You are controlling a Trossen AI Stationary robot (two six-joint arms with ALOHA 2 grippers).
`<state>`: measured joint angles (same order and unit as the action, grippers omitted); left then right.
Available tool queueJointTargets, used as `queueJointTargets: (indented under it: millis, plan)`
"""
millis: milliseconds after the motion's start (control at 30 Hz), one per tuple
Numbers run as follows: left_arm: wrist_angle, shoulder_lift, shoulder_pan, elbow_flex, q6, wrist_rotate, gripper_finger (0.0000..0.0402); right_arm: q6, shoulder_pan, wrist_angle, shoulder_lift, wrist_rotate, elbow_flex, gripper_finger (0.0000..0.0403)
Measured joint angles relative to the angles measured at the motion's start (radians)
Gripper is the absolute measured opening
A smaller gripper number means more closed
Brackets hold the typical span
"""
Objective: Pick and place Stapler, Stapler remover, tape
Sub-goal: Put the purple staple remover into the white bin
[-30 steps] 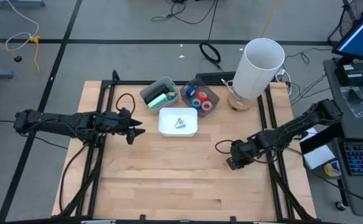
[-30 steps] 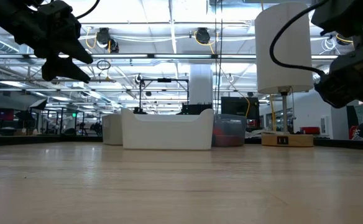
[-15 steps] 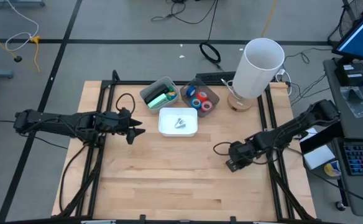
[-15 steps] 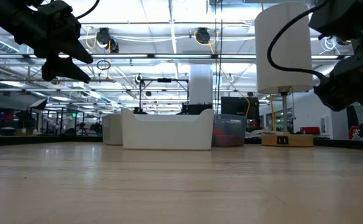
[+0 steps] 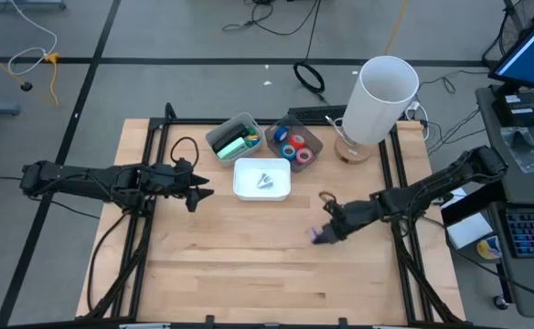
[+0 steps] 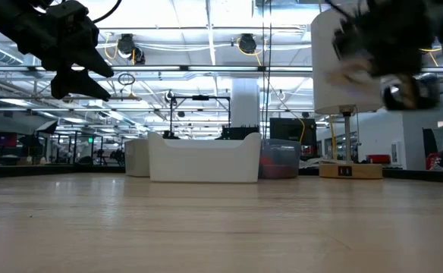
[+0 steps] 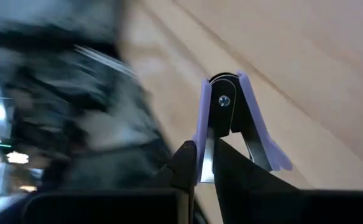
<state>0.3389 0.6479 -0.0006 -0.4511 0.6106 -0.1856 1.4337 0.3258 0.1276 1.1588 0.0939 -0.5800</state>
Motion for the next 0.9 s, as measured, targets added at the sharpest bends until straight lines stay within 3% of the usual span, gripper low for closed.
queueJointTargets:
  millis: [233, 433, 633, 800, 900]
  plan:
    - [0.000, 0.000, 0.000, 0.000, 0.000, -0.004, 0.0262, -0.218, -0.088, 0.376, 0.016, -0.197, -0.001, 0.0028]
    - [0.000, 0.000, 0.000, 0.000, 0.000, -0.026, 0.0262, -0.527, -0.149, 0.389, 0.055, -0.289, -0.118, 0.0028]
    - [0.000, 0.000, 0.000, 0.000, -0.004, -0.026, 0.0262, -0.811, -0.172, 0.071, 0.153, -0.359, -0.390, 0.0028]
    - [0.000, 0.000, 0.000, 0.000, -0.005, -0.026, 0.0262, -0.925, -0.195, -0.289, 0.295, -0.458, -0.636, 0.0028]
    - [0.001, 0.000, 0.000, 0.000, -0.005, -0.026, 0.0262, -0.974, -0.228, -0.411, 0.393, -0.463, -0.741, 0.0028]
